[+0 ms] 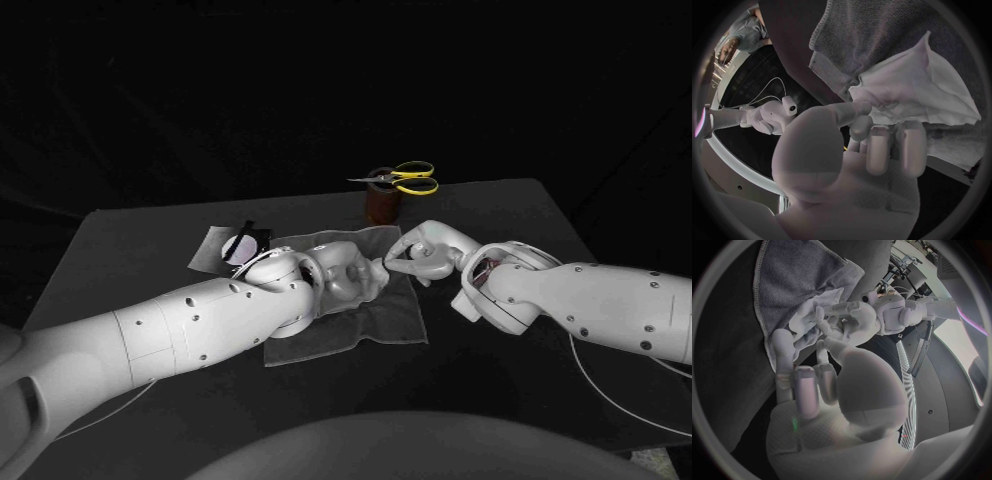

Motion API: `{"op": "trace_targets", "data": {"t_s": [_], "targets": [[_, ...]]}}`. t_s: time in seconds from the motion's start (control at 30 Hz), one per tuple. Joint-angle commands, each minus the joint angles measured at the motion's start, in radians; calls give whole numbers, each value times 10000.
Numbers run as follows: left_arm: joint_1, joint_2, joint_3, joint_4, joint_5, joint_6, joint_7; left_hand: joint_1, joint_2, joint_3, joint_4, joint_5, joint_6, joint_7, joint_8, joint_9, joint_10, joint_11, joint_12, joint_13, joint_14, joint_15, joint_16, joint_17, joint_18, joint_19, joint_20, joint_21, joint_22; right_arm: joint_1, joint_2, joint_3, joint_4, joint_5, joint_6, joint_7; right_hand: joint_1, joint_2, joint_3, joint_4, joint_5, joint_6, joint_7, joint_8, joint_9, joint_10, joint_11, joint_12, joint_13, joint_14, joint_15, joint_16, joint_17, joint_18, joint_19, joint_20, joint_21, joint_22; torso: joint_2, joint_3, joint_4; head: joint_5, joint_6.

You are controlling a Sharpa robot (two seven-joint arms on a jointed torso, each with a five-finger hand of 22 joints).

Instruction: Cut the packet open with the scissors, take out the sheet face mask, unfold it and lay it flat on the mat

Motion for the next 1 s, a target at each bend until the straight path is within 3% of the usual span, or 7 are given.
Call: {"op": "trace_targets", "data": {"t_s": [0.03, 0.2, 0.3, 0.4, 0.53, 0.67, 1.0], "targets": [[-5, -102, 87, 7, 262, -446, 210, -68, -1, 87, -2, 29, 1, -43, 30, 13, 34, 41, 18, -10, 1058, -91, 38, 2628, -122, 309, -70, 71, 1376, -91, 54, -3, -4, -881, 222, -36, 52, 7, 48, -33, -59, -23, -21, 60, 16, 654, 18, 37, 1866, 820, -5, 44, 1955, 87, -29, -7, 12, 25, -2, 0, 2, 8, 0], [2, -392, 245, 34, 1102, -333, 501, -178, 117, 45, 90, -71, -263, 30, -17, 89, -338, 103, -330, -530, 1058, -43, 38, 2628, -31, 85, -50, -147, 1019, -275, 235, -12, -30, -2326, 439, -172, 420, -181, 168, -435, -98, -77, 17, 26, 8, 630, 35, -13, 1836, 806, -8, 29, 1924, 83, -29, -26, -14, 47, -7, 8, 16, 30, 0], [8, -627, 300, 89, 1800, -311, 909, -186, 239, 77, 140, -24, -600, 161, -131, 120, -1218, 224, -1112, -1719, 1058, 56, 38, 2628, 73, -190, 32, -414, 606, -363, 336, -15, -16, -3099, 529, -360, 490, -269, 192, -556, -130, -98, 46, -25, -20, 627, 57, -18, 1832, 808, 6, 31, 1928, 74, -11, -23, 21, 73, -5, 11, 22, 37, 0], [17, -957, 333, 171, 2885, -397, 1473, -260, 111, -30, 178, -52, -1163, 412, -269, 92, -3181, 468, -2708, -3972, 414, 245, -708, 1233, 393, -1087, 193, -1295, -709, -435, 478, -16, -10, -3997, 593, -644, 532, -319, 215, -634, -120, -96, 61, -60, -40, 623, 68, -30, 1824, 812, 15, 35, 1937, 69, 4, -19, 47, 93, -10, 3, 15, 30, 0], [26, -1458, 351, 288, 4809, -442, 2457, -238, 92, -445, 293, -108, -1668, 603, -241, 39, -3681, 649, -2948, -4228, -61, 429, -1190, 436, 575, -1649, 391, -1896, -1479, -494, 699, -18, -30, -4983, 695, -1067, 557, -336, 235, -678, -122, -86, 68, -80, -53, 628, 72, -17, 1831, 826, 18, 49, 1969, 59, 33, -18, 111, 122, -8, -6, 23, 35, 0], [29, -2048, 351, 484, 6590, -508, 3419, -187, 188, -1000, 447, -128, -1861, 637, -92, 9, -3772, 688, -2847, -4338, -155, 488, -1234, 315, 585, -1692, 476, -1996, -1547, -546, 1034, -19, -181, -5762, 817, -1590, 523, -336, 240, -672, -146, -64, 77, -101, -67, 642, 82, 18, 1850, 847, 25, 71, 2017, 46, 69, -17, 186, 154, 1, -20, 28, 61, 0], [19, -2928, 325, 1021, 7867, -304, 4378, -118, 273, -1259, 536, -140, -1911, 641, -6, -30, -3792, 696, -2789, -4409, -178, 496, -1227, 288, 568, -1647, 486, -1979, -1497, -679, 1476, -20, -529, -6382, 758, -2386, 284, -434, 198, -607, -253, -90, 118, -299, -172, 666, 114, 51, 1864, 880, 50, 102, 2079, 25, 170, -2, 317, 226, 17, -58, 46, 148, 0]]}}
